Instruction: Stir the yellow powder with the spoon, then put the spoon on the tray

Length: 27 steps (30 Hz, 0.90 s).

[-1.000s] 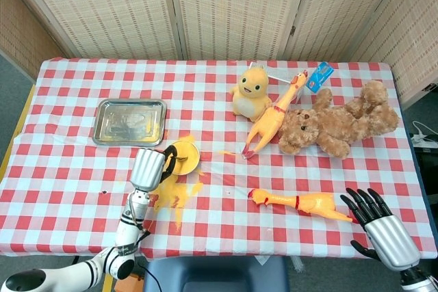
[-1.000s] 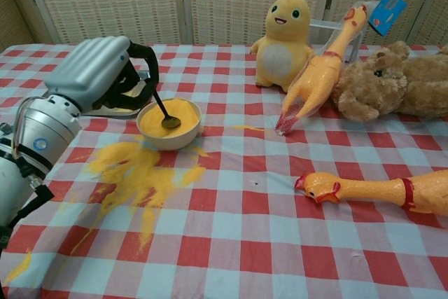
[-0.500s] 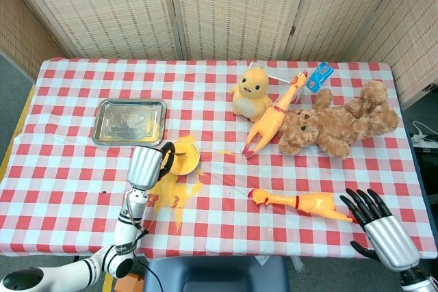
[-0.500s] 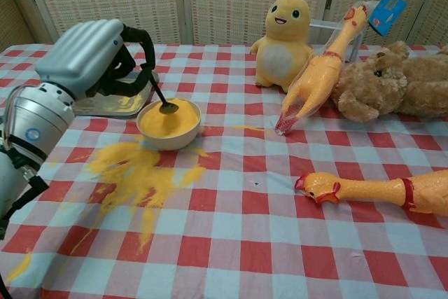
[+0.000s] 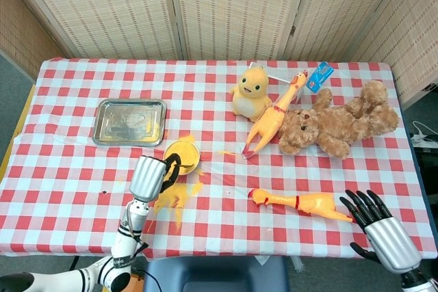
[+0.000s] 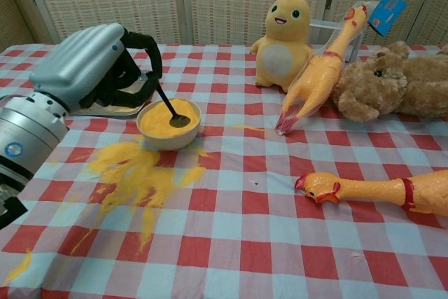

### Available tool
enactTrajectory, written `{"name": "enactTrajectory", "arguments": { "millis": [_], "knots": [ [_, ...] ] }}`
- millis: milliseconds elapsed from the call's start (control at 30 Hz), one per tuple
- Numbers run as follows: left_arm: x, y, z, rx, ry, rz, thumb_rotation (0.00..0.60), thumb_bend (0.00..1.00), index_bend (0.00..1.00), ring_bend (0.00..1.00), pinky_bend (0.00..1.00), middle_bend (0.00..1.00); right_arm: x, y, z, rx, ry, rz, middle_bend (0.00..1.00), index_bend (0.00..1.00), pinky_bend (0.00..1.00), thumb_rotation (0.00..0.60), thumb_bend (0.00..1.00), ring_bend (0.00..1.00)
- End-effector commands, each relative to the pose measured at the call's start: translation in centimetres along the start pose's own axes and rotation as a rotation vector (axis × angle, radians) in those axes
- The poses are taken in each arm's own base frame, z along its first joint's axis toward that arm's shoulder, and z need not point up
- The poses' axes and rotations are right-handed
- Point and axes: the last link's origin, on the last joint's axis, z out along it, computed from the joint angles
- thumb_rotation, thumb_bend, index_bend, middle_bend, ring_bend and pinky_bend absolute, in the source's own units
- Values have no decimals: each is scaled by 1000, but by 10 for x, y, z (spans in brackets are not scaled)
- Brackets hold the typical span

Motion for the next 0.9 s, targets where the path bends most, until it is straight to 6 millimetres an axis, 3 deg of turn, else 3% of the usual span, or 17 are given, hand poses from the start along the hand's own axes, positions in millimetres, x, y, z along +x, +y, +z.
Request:
{"name": "enactTrajectory", "arguments": {
  "millis": [33, 433, 900],
  "knots": [
    [-1, -1, -1, 9, -21, 10, 600, 756, 777, 1000, 1000, 1000, 1, 0, 0, 1, 2, 1, 0, 0, 0, 600, 77, 0],
    [-12, -13, 7, 54, -61, 22, 600, 753, 777, 1000, 1000, 1000, 0, 2, 2, -8, -1, -3, 0, 0, 0, 600, 77, 0],
    [-10, -27, 27, 47, 28, 106, 600, 754, 780, 1000, 1000, 1000, -1, 3, 4, -21, -3, -6, 0, 0, 0, 600, 77, 0]
  ]
}}
